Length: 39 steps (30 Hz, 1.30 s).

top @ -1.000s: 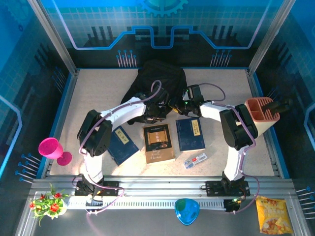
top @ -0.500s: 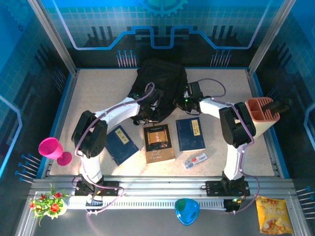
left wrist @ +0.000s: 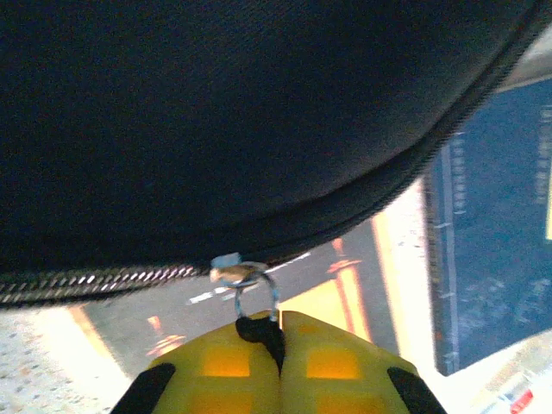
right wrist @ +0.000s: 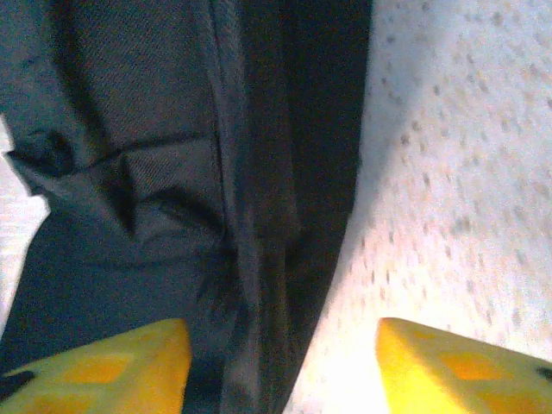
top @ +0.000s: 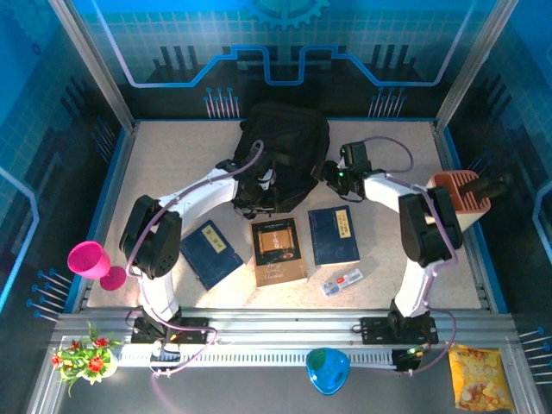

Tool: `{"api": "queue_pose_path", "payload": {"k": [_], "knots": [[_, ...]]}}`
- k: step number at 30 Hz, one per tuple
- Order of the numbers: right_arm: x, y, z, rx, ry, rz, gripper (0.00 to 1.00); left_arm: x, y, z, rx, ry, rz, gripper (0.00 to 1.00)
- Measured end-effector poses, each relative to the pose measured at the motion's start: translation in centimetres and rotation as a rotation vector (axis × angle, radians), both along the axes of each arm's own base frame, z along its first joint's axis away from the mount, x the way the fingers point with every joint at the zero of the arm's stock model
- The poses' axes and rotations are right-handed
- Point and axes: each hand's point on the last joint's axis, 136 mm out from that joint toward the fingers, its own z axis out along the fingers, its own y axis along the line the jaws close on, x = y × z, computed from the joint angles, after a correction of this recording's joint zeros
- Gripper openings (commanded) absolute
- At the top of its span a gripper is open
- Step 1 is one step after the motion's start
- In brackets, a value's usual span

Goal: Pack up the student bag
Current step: Unzip the student bag at the top-center of the table.

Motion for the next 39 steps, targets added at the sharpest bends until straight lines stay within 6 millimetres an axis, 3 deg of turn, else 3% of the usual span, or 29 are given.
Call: {"api": "queue_pose_path", "payload": {"k": [7, 12, 22, 26, 29, 36, 39], "knots": [[-4.2, -0.6, 4.3, 0.113, -0.026, -0.057, 0.74, 2.2, -5.8, 3.5, -0.148, -0.082, -0.093, 0.0], [-5.2, -1.3, 3.5, 0.149, 0.022, -0.104, 0.75, 3.4, -8.3, 4.1, -0.206, -0.102, -0.129, 0.0], [-4.4, -0.5, 1.0, 0.21, 0.116, -0.142, 0.72, 3.1, -9.0, 2.2, -0.211, -0.055, -0.146, 0.0], [-3.2, 0.8, 0.7, 0.205, 0.119, -0.124, 0.63, 3.0, -9.1, 2.0, -0.214, -0.047, -0.148, 0.0], [-2.5, 1.3, 0.2, 0.191, 0.123, -0.12, 0.47, 3.0, -9.1, 1.9, -0.212, -0.045, -0.149, 0.0], [-2.3, 0.5, -1.2, 0.101, 0.133, -0.136, 0.18, 2.7, -8.4, 1.2, -0.174, -0.033, -0.14, 0.0], [-2.0, 0.0, -1.0, 0.054, 0.114, -0.136, 0.17, 2.1, -7.3, 0.1, -0.135, -0.023, -0.134, 0.0]]}}
